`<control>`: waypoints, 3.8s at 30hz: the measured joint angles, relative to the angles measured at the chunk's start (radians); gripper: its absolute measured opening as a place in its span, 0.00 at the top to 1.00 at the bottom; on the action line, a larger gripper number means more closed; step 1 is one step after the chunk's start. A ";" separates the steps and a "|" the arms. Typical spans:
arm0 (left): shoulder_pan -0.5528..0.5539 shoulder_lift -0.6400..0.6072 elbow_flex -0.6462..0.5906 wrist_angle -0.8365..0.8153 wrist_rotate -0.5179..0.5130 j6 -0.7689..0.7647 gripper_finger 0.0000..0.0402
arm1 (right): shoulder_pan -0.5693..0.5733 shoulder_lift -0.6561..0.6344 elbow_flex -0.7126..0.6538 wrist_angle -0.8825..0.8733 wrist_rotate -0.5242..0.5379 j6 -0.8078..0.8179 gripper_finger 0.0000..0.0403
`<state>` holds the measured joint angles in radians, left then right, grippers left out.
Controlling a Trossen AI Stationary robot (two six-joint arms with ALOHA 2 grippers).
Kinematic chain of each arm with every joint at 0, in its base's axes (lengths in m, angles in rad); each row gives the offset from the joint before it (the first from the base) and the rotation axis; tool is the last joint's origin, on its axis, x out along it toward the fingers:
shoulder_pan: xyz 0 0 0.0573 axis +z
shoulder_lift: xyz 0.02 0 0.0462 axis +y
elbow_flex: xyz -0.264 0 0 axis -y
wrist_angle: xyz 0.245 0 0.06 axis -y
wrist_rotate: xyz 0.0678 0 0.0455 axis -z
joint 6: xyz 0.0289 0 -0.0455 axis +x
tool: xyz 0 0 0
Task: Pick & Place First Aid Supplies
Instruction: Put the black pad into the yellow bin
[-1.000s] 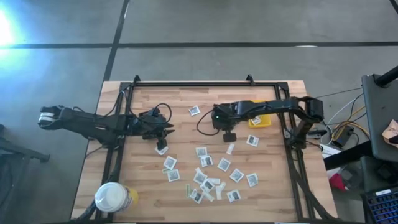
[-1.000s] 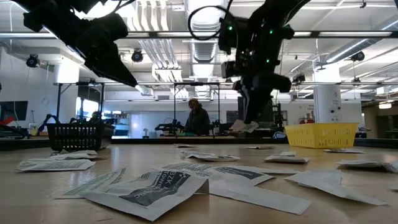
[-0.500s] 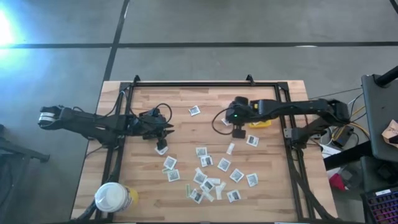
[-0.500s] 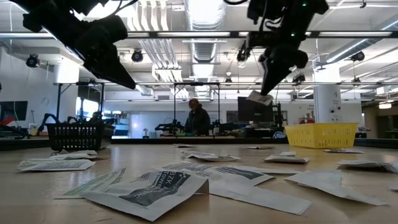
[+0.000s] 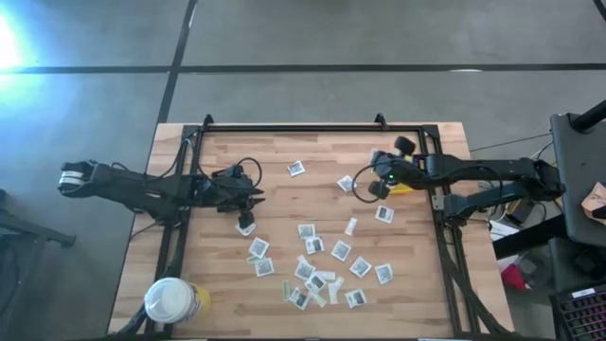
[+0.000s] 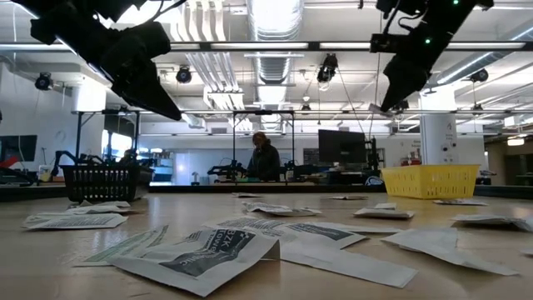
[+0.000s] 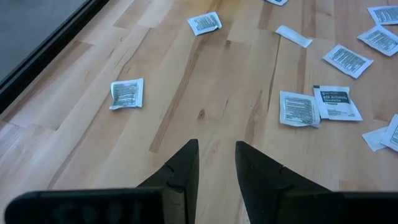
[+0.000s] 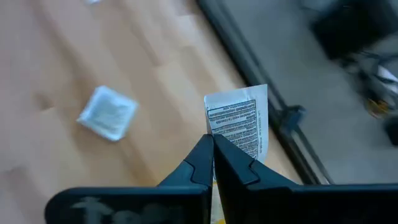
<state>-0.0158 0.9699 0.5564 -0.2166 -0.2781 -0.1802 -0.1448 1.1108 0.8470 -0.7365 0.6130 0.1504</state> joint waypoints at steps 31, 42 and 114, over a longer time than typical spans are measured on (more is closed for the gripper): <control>0.000 0.000 0.000 0.007 0.000 -0.003 0.75 | -0.271 -0.001 -0.199 0.003 -0.374 0.359 0.98; 0.000 0.000 0.000 0.007 0.000 -0.003 0.75 | -0.271 0.039 -0.195 0.005 -0.387 0.314 0.94; -0.344 0.372 0.218 -0.506 0.163 -0.286 0.61 | -0.049 0.022 -0.017 -0.057 -0.383 0.374 0.84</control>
<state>-0.3599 1.3414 0.7741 -0.7223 -0.1156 -0.4664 -0.1936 1.1328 0.8303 -0.7937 0.2295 0.5247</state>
